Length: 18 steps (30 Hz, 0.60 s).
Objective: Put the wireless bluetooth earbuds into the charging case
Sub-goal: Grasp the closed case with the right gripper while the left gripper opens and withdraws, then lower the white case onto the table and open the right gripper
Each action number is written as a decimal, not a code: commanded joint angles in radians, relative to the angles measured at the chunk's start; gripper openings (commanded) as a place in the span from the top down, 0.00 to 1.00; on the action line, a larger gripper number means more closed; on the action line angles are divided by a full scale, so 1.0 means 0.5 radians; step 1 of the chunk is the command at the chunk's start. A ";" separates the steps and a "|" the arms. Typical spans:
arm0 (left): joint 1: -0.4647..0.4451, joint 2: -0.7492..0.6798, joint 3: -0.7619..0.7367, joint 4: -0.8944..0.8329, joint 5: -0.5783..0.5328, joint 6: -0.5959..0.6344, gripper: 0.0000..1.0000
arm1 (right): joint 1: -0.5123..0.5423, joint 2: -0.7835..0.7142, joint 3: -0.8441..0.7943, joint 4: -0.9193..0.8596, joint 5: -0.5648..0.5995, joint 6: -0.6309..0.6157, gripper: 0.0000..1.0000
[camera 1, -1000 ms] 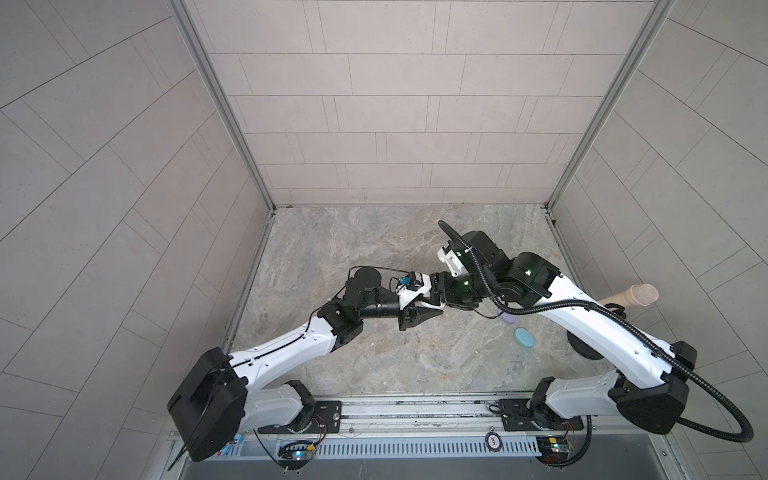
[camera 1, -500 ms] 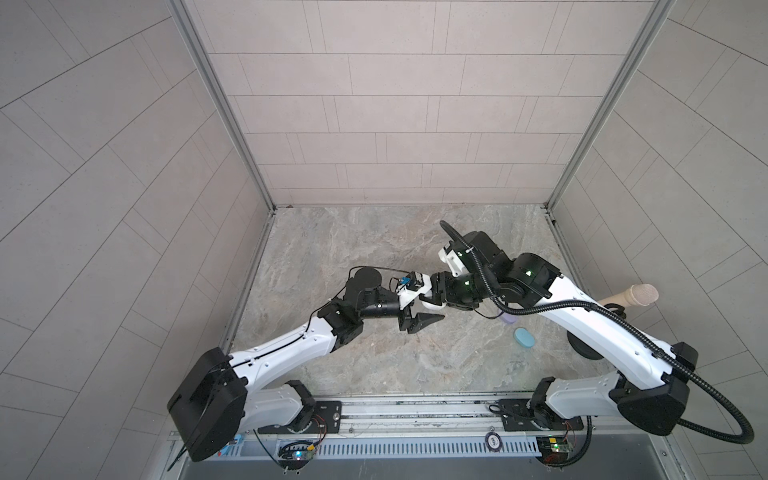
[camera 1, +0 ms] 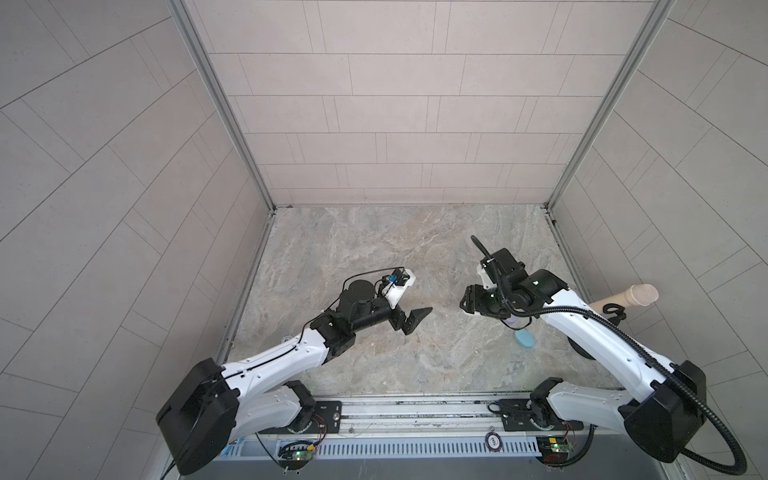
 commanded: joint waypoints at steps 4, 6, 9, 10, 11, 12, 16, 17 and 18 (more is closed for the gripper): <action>-0.006 -0.041 -0.094 -0.068 -0.339 -0.163 0.00 | -0.013 0.113 -0.167 0.281 0.234 -0.250 0.45; -0.006 -0.048 -0.127 -0.069 -0.388 -0.184 0.00 | -0.010 0.125 -0.249 0.370 0.295 -0.268 0.45; -0.006 -0.055 -0.155 -0.072 -0.444 -0.219 0.00 | -0.008 0.161 -0.327 0.448 0.346 -0.299 0.45; -0.005 -0.053 -0.163 -0.070 -0.457 -0.231 0.00 | -0.009 0.172 -0.348 0.466 0.361 -0.310 0.45; -0.002 -0.051 -0.169 -0.061 -0.464 -0.238 0.00 | -0.008 0.187 -0.369 0.484 0.377 -0.318 0.44; -0.001 -0.051 -0.173 -0.057 -0.474 -0.245 0.00 | -0.008 0.202 -0.384 0.499 0.392 -0.329 0.44; 0.000 -0.068 -0.203 -0.021 -0.515 -0.264 0.00 | -0.005 0.259 -0.460 0.580 0.434 -0.355 0.43; 0.003 -0.074 -0.203 -0.026 -0.521 -0.262 0.00 | -0.004 0.273 -0.479 0.602 0.432 -0.357 0.42; 0.006 -0.080 -0.201 -0.031 -0.525 -0.261 0.00 | -0.004 0.289 -0.491 0.615 0.440 -0.361 0.41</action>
